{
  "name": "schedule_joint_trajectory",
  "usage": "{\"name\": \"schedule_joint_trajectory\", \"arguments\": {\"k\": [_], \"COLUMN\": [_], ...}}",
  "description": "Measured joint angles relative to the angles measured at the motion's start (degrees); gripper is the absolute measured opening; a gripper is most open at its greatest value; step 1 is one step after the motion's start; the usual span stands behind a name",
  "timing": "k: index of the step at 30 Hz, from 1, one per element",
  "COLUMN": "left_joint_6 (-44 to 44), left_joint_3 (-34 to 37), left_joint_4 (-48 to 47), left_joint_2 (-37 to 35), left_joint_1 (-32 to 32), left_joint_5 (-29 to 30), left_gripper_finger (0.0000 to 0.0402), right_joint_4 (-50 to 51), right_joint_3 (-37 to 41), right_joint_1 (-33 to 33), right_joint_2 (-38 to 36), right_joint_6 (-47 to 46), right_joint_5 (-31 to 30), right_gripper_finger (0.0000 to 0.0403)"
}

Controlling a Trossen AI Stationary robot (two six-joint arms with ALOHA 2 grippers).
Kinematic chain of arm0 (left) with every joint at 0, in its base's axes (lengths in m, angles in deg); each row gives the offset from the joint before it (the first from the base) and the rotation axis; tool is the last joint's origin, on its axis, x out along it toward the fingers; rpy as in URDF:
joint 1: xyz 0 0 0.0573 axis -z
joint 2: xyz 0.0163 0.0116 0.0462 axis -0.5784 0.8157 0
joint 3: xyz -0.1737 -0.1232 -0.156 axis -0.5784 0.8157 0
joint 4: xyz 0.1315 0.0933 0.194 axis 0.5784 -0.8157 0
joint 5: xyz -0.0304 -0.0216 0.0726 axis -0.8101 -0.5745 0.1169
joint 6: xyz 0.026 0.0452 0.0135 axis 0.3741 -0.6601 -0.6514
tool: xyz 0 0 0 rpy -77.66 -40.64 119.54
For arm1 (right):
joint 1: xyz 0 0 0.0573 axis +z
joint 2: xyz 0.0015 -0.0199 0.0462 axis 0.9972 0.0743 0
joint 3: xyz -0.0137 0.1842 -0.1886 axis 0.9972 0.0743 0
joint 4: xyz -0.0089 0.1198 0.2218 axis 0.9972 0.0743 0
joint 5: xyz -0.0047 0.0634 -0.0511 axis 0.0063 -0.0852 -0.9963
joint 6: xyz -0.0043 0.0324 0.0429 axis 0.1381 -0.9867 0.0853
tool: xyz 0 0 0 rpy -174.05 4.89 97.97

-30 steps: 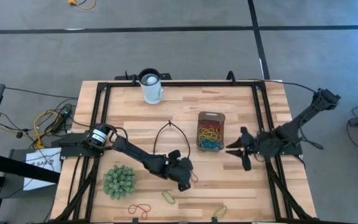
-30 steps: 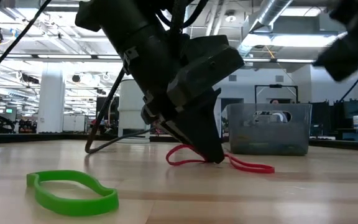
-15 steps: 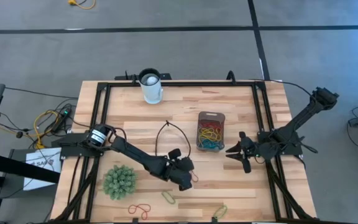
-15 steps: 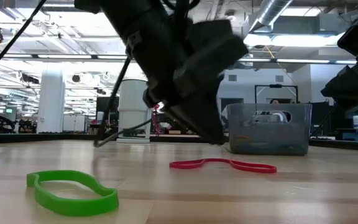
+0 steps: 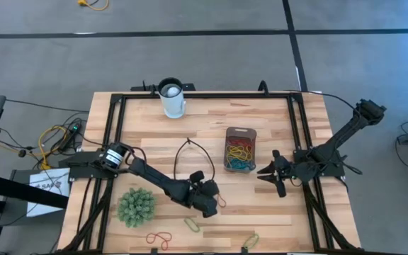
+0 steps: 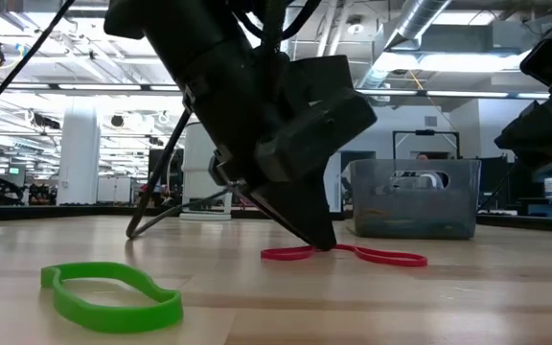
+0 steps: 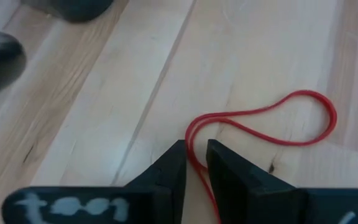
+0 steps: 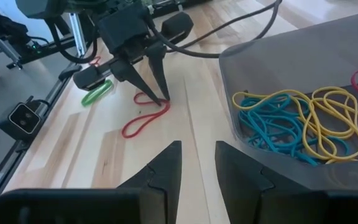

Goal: Pick and place items into bin
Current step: Put the red rubber band into the black bin

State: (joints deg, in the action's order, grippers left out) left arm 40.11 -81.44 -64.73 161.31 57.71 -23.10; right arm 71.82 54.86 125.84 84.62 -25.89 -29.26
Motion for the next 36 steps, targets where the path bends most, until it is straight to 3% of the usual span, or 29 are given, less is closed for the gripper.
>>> {"name": "schedule_joint_trajectory", "arguments": {"k": [6,12,14,19,24,26,30,36], "left_joint_6": [0.2,-4.0,-5.9,-10.5,-22.7,-27.8,-31.6,-33.6], "left_joint_3": [0.0,-4.0,-8.2,-22.8,-36.3,-40.1,-43.0,-37.4], "left_joint_4": [-0.1,-3.1,-6.4,-21.1,-27.8,-27.6,-24.8,-15.8], "left_joint_2": [0.3,1.0,1.2,0.9,0.9,0.7,0.7,0.7], "left_joint_1": [0.0,0.3,0.5,0.1,-3.0,-5.1,-10.9,-20.2], "left_joint_5": [0.9,2.4,2.7,10.7,15.3,14.1,6.1,-4.6], "left_gripper_finger": [0.0010,0.0002,0.0001,0.0000,0.0000,0.0000,0.0000,0.0000], "right_joint_4": [0.0,0.4,0.6,0.7,0.7,0.7,2.0,3.3], "right_joint_3": [0.0,0.0,0.0,0.0,0.0,0.0,0.0,0.0], "right_joint_1": [0.0,0.0,0.0,0.0,0.0,0.0,-0.1,-0.1], "right_joint_2": [0.0,0.0,0.0,0.0,0.0,0.0,0.0,0.0], "right_joint_6": [0.0,0.0,0.0,0.0,0.0,0.0,0.0,0.0], "right_joint_5": [0.0,-0.4,-0.4,-0.4,-0.5,-1.0,-3.1,-3.0], "right_gripper_finger": [0.0092,0.0092,0.0092,0.0092,0.0092,0.0092,0.0092,0.0092]}}
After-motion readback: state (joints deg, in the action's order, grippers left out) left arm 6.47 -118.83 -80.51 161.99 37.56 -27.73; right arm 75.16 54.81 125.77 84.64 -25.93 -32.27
